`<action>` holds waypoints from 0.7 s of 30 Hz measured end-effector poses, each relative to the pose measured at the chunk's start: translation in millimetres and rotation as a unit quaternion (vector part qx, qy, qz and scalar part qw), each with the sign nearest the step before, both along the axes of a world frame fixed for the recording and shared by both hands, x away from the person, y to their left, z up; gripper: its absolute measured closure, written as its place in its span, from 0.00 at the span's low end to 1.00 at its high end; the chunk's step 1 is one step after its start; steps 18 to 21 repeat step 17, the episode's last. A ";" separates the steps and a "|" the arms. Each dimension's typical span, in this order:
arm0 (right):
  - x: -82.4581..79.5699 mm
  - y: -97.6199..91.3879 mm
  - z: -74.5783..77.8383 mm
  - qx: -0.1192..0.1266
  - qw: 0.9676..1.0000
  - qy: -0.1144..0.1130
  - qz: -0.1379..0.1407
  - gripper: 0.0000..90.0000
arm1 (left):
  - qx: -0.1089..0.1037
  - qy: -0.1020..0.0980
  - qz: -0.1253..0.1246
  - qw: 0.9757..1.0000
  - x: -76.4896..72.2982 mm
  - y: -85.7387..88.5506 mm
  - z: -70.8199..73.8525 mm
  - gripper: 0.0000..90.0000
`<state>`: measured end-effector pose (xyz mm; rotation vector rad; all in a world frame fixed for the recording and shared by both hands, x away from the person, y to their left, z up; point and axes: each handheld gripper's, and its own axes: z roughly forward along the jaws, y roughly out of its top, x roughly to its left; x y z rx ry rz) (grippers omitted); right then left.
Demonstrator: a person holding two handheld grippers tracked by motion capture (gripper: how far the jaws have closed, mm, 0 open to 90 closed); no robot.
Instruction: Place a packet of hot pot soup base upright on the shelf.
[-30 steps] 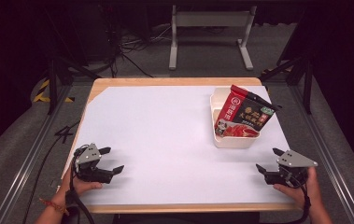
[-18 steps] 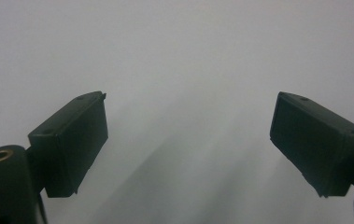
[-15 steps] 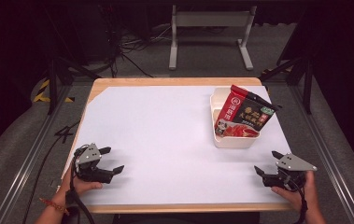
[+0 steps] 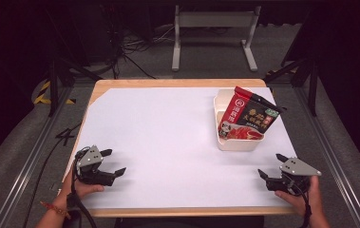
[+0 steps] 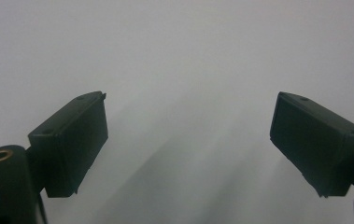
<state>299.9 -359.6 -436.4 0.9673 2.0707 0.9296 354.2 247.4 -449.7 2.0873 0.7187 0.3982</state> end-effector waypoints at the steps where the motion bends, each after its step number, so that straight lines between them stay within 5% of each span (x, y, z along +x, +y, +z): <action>1: 0.0 0.0 -0.2 0.001 1.000 0.001 0.000 0.17 | -0.002 0.003 0.001 1.000 -0.1 -0.6 -0.2 0.13; 21: -5.0 6.5 -2.9 -0.013 1.000 -0.006 0.016 0.15 | 0.000 0.001 0.002 1.000 4.2 -3.5 -0.2 0.13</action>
